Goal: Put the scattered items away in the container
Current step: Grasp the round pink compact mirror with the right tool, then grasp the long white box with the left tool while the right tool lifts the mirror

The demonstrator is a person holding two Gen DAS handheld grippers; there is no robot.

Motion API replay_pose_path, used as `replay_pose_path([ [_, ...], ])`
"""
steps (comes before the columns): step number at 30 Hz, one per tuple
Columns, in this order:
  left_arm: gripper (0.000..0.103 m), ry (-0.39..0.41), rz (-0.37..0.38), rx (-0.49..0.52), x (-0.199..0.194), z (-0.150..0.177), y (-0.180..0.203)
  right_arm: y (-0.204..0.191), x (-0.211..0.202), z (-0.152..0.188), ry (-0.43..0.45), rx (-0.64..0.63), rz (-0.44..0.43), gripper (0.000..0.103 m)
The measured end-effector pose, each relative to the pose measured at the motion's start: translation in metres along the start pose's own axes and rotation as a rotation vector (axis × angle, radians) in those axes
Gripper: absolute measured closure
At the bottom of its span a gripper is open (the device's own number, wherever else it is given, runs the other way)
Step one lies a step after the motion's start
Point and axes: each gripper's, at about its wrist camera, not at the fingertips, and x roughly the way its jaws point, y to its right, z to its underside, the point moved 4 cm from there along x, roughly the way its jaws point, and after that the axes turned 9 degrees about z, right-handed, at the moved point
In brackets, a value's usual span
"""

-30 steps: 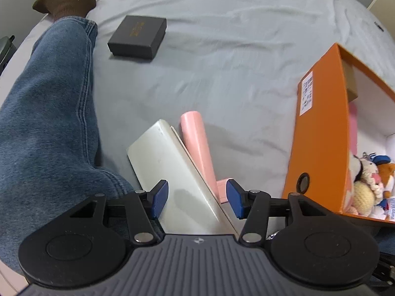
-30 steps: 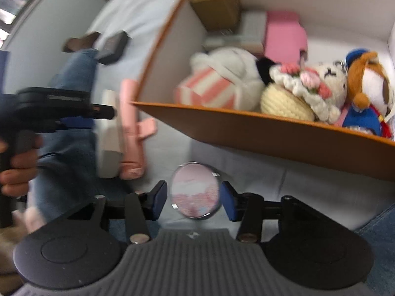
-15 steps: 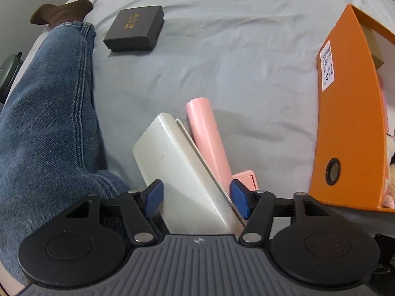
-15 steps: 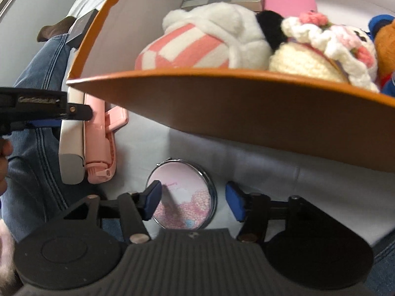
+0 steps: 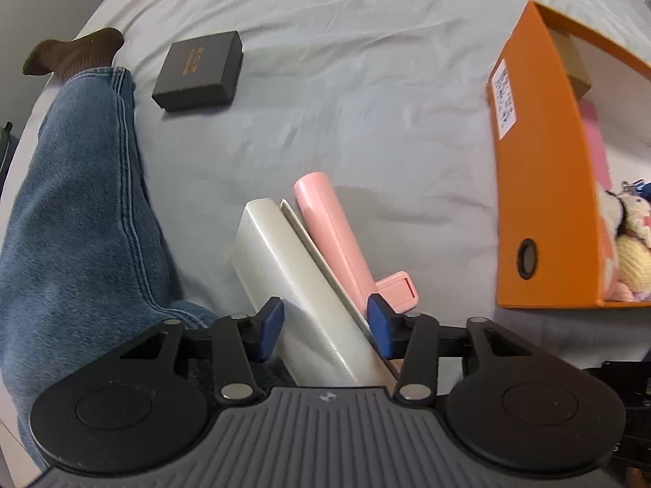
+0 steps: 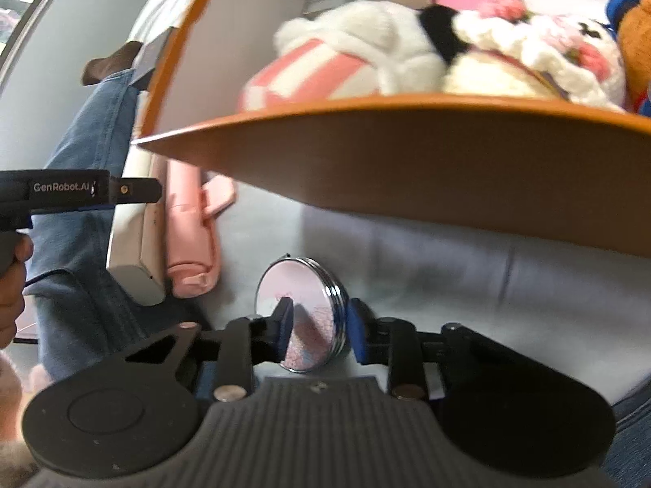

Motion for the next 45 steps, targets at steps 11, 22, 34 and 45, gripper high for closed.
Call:
replay_pose_path([
  [11, 0.060, -0.024, 0.055, -0.037, -0.012, 0.009, -0.032, -0.027, -0.012, -0.005, 0.032, -0.074, -0.080, 0.080],
  [22, 0.059, 0.039, 0.145, -0.190, -0.009, 0.020, -0.048, -0.050, -0.006, -0.005, 0.041, -0.138, -0.093, 0.079],
  [34, 0.056, 0.015, 0.101, -0.211, 0.010, 0.020, -0.033, -0.047, -0.005, -0.006, 0.040, -0.107, -0.109, 0.090],
  [45, 0.063, 0.056, 0.173, -0.168, -0.004, 0.029, -0.036, -0.045, -0.011, -0.006, 0.064, -0.097, -0.112, 0.095],
])
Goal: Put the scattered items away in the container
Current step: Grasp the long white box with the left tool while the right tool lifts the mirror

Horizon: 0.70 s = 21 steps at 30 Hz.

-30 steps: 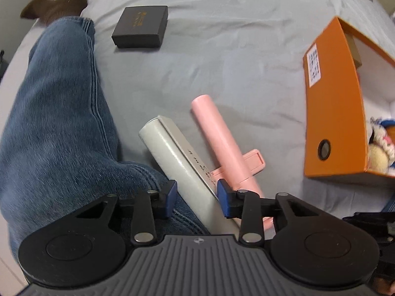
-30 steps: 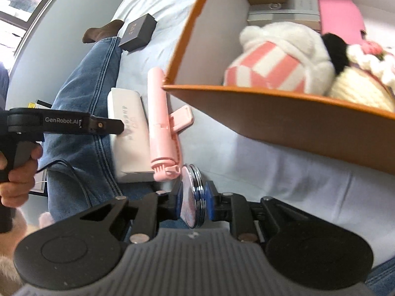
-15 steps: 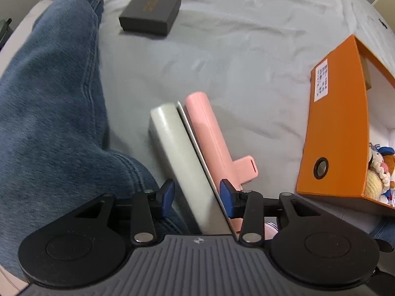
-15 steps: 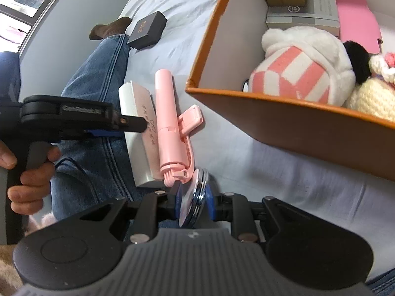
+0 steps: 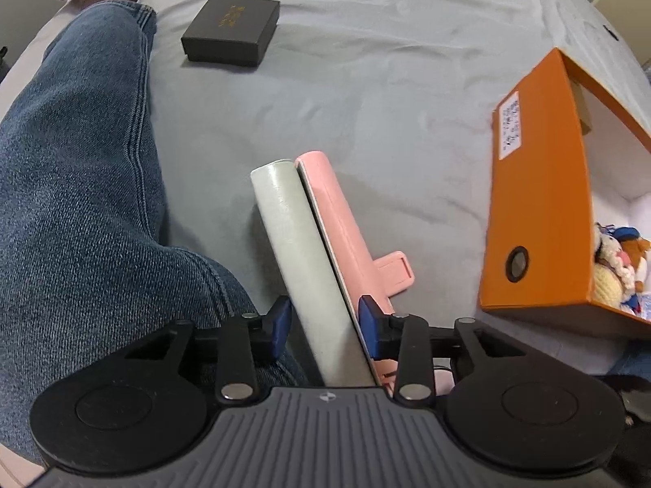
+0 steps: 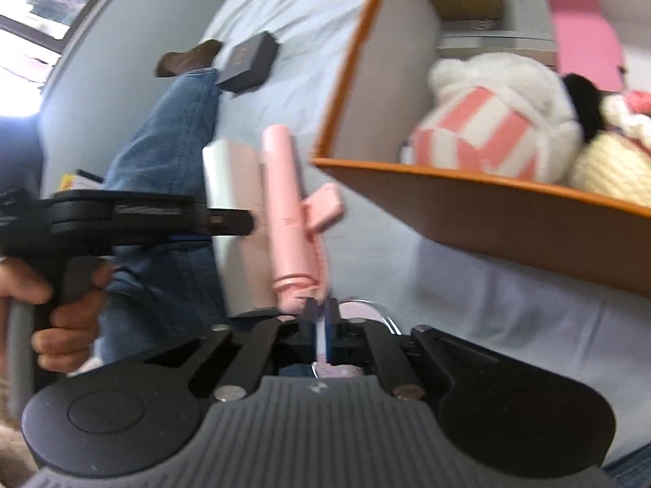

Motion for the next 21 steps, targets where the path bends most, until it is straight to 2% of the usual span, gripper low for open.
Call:
replay_pose_path([
  [1, 0.063, 0.003, 0.010, 0.010, -0.002, 0.001, 0.000, 0.004, 0.002, -0.001, -0.002, 0.007, 0.013, 0.088],
  [2, 0.063, 0.006, 0.015, 0.018, -0.003, 0.003, 0.001, 0.008, 0.003, 0.000, -0.011, 0.018, 0.030, 0.072],
  [4, 0.063, 0.010, 0.023, 0.033, -0.005, 0.005, 0.001, 0.019, 0.008, 0.002, -0.044, 0.039, 0.062, 0.053],
  [7, 0.063, 0.011, 0.022, 0.037, -0.004, 0.006, 0.000, 0.028, 0.024, 0.009, -0.122, 0.060, 0.073, 0.053],
  [10, 0.062, 0.017, 0.005, 0.042, -0.001, 0.008, 0.001, 0.032, 0.044, 0.017, -0.222, 0.105, 0.004, 0.054],
  [18, 0.059, 0.026, -0.019, 0.071, 0.005, 0.013, 0.004, 0.029, 0.056, 0.014, -0.198, 0.123, -0.044, 0.053],
  [19, 0.059, 0.027, -0.020, 0.070, 0.005, 0.013, 0.004, 0.028, 0.056, 0.014, -0.195, 0.119, -0.040, 0.061],
  [20, 0.059, 0.028, -0.020, 0.069, 0.005, 0.014, 0.004, 0.029, 0.055, 0.014, -0.188, 0.117, -0.024, 0.074],
  [21, 0.059, 0.029, -0.020, 0.067, 0.003, 0.017, 0.002, 0.030, 0.054, 0.014, -0.179, 0.128, -0.029, 0.076],
])
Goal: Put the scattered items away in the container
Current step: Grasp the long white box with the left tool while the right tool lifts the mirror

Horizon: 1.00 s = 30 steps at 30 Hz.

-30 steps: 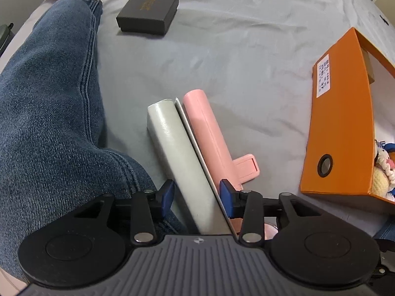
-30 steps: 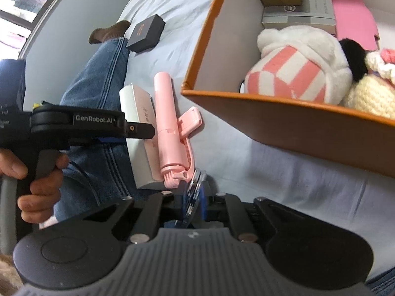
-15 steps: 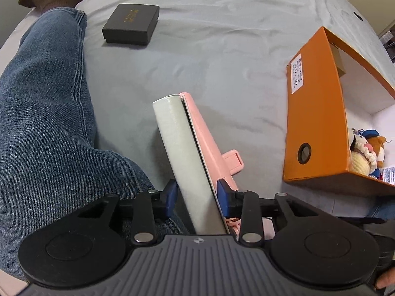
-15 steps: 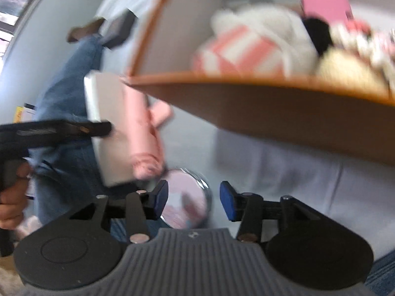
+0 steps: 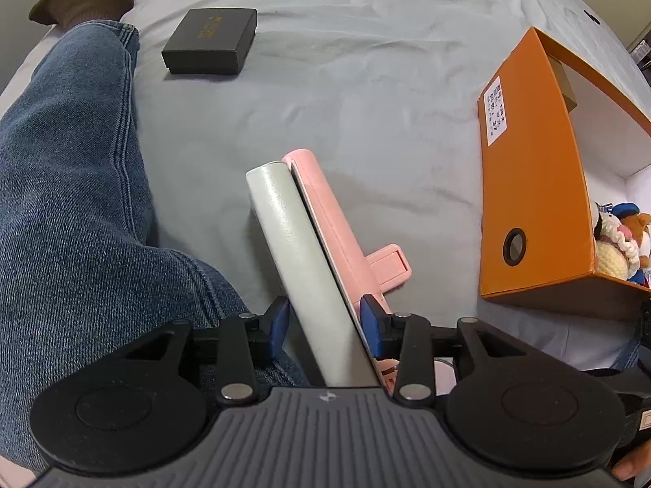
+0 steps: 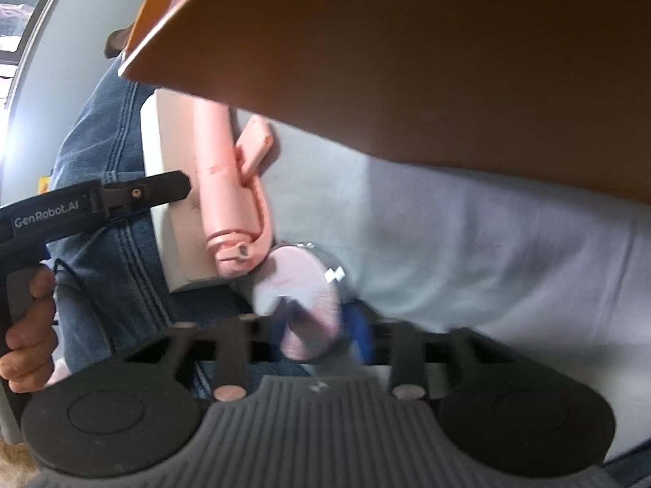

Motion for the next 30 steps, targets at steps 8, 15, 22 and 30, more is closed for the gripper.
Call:
replay_pose_path([
  [8, 0.059, 0.004, 0.002, -0.001, 0.004, -0.001, 0.005, -0.018, -0.023, -0.002, 0.089, -0.029, -0.095, 0.082],
  [15, 0.059, 0.007, 0.001, -0.002, 0.009, -0.007, 0.005, -0.024, -0.009, -0.017, 0.099, -0.075, -0.017, 0.081],
  [22, 0.059, 0.020, -0.023, 0.012, 0.006, -0.002, 0.013, -0.023, -0.018, -0.006, 0.099, -0.082, -0.001, 0.087],
  [30, 0.062, 0.044, -0.004, 0.012, -0.003, 0.000, 0.016, -0.022, -0.055, -0.002, 0.219, -0.122, 0.046, 0.088],
])
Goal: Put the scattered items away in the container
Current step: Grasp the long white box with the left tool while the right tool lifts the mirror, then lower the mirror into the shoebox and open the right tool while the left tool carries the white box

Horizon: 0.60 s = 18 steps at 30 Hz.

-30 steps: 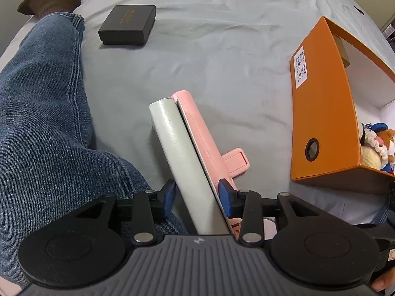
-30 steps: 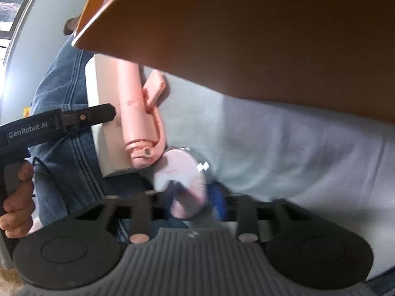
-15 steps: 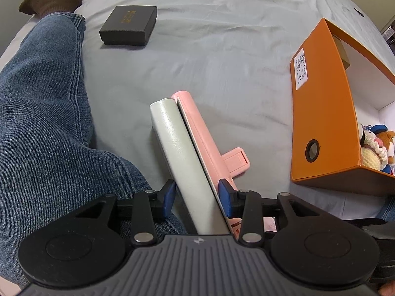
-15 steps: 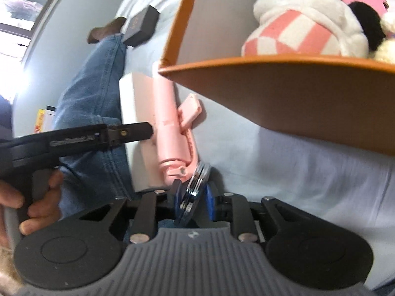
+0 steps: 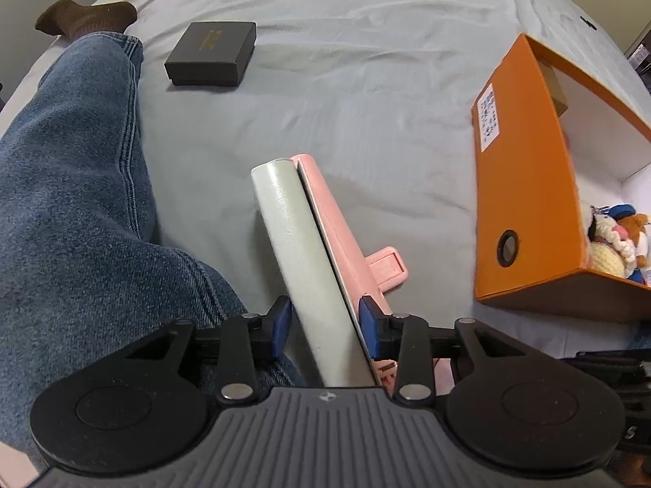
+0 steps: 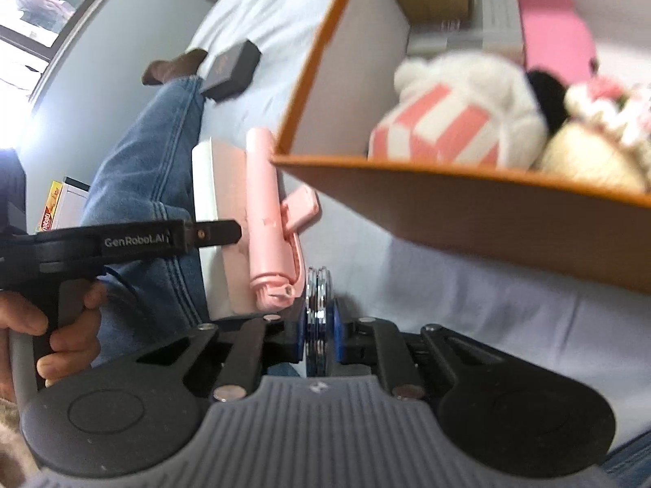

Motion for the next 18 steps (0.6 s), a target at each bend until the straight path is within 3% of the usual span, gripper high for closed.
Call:
replay_pose_path([
  [8, 0.067, 0.073, -0.001, 0.054, -0.022, 0.001, 0.015, -0.003, -0.037, -0.011, 0.129, -0.050, 0.022, 0.088],
  [14, 0.069, 0.157, 0.009, 0.114, -0.044, -0.001, 0.033, 0.000, -0.053, -0.016, 0.172, -0.027, -0.025, 0.088],
  [18, 0.070, 0.192, 0.057, 0.108, -0.055, -0.007, 0.038, -0.001, -0.061, -0.017, 0.184, -0.021, -0.053, 0.088],
])
